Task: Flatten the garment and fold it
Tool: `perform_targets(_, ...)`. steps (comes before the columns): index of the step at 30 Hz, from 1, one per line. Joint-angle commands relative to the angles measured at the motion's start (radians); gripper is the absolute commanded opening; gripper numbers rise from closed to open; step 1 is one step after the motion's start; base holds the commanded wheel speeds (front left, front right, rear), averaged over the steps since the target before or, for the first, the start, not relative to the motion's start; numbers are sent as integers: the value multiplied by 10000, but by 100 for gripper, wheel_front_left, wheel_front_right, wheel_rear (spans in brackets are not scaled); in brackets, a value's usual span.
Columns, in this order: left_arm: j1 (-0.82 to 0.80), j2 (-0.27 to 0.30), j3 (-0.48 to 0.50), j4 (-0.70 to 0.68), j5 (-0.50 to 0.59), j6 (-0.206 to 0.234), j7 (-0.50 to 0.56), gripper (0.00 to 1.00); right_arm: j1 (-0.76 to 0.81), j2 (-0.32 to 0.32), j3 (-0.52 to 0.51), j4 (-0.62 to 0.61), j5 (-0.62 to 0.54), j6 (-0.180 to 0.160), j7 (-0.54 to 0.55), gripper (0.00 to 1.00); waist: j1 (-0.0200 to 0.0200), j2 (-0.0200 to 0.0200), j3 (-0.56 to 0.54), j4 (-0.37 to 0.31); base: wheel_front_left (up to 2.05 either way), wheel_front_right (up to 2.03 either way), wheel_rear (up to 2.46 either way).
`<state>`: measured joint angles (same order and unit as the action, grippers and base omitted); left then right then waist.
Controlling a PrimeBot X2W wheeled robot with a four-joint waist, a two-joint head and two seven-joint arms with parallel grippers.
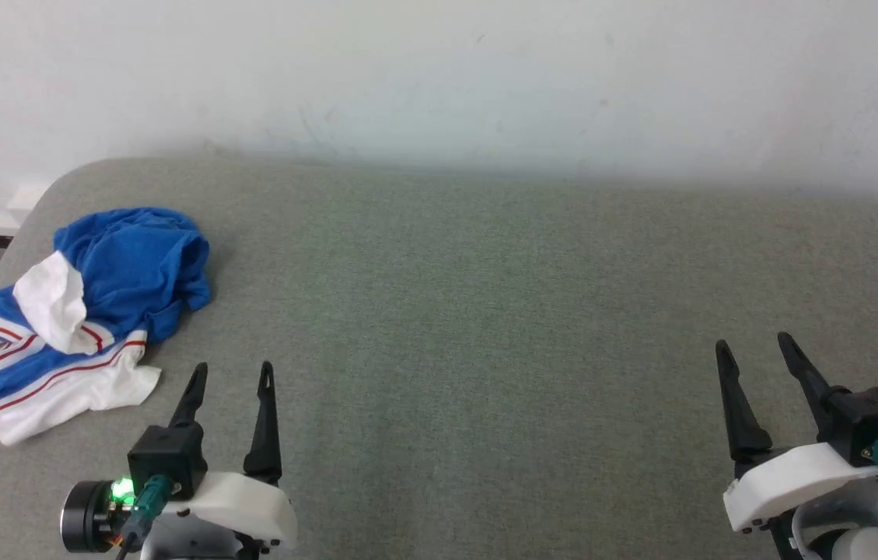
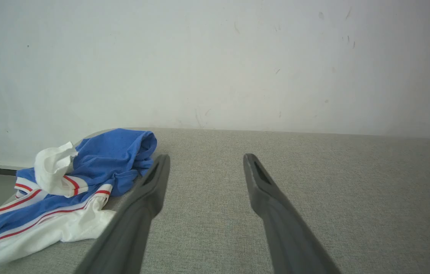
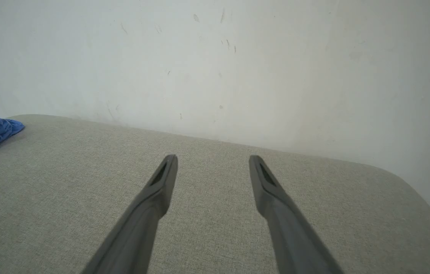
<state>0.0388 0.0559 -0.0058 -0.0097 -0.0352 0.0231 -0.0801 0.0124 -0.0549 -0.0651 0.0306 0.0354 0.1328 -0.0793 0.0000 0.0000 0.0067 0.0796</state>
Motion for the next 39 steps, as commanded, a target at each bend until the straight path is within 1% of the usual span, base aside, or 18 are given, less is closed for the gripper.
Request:
perform_targets(1, 115, -20, -5, -42, -39, 102, -98, 100, 31, 16, -49, 53, 36, -7, -110, 100, 0, 0, 11, 140, 0, 0, 0)
perform_targets(20, 362, -28, -111, -111, -282, 369, -496, 100, -74, 23, 47, 366, 141, -10, -486, 100, 0, 0, 20, 1417, 0, 0, 0)
perform_targets(28, 411, -32, -171, -189, -441, 500, -663, 100, -123, 26, 182, 362, 67, -12, -475, 100, 0, 0, 116, 2038, 0, 0, 0)
perform_targets(29, 411, -32, -171, -189, -441, 500, -663, 100, -123, 26, 182, 362, 67, -12, -475, 100, 0, 0, 116, 2038, 0, 0, 0)
perform_targets(39, 522, -36, -328, -219, -649, 692, -872, 100, -179, 30, 323, 296, 45, -13, -464, 100, 0, 0, 271, 2931, 0, 0, 0)
